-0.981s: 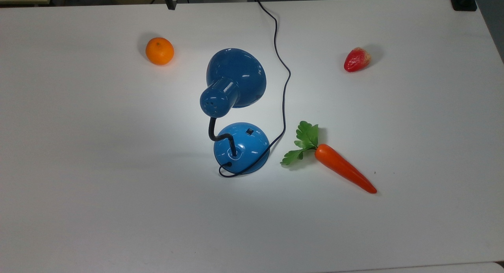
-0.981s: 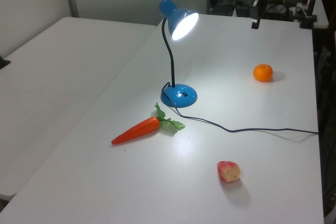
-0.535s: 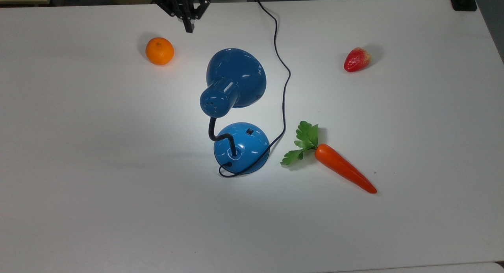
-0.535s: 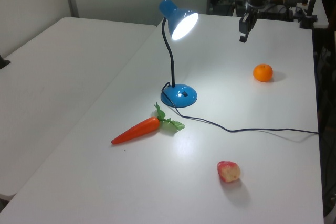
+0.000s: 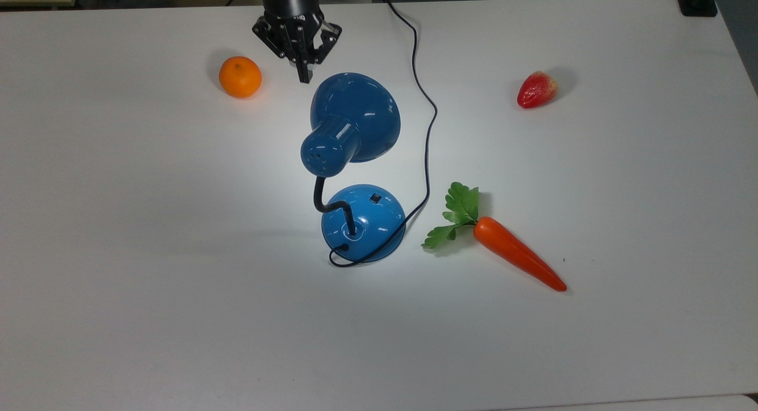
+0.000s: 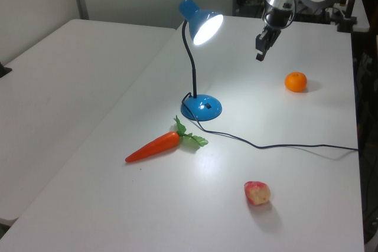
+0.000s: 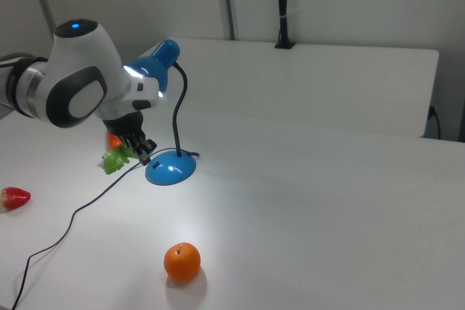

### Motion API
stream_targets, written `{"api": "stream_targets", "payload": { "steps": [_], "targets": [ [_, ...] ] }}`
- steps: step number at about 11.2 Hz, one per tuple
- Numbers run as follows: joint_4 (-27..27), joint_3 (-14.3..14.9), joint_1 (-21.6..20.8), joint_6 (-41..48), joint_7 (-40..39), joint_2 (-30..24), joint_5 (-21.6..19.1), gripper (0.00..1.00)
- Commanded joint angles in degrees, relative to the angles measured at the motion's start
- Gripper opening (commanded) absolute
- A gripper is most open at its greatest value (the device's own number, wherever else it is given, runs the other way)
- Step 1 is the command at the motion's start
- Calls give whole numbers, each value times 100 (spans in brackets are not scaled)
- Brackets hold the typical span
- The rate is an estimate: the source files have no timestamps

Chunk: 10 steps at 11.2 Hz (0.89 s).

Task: Turn off lamp
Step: 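Move the gripper down toward the switch on the blue lamp base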

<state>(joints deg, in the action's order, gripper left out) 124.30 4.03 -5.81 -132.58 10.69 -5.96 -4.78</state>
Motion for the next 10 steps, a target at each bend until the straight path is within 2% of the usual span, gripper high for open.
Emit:
{"api": "stream_targets", "payload": {
  "steps": [1, 6, 10],
  "targets": [
    [33, 10, -166, -549, 346, 331, 47, 6],
    [-125, 10, -420, -1463, 1040, 999, 91, 6],
    [-151, 18, -561, -1989, 1312, 1333, 100, 6]
  ]
}}
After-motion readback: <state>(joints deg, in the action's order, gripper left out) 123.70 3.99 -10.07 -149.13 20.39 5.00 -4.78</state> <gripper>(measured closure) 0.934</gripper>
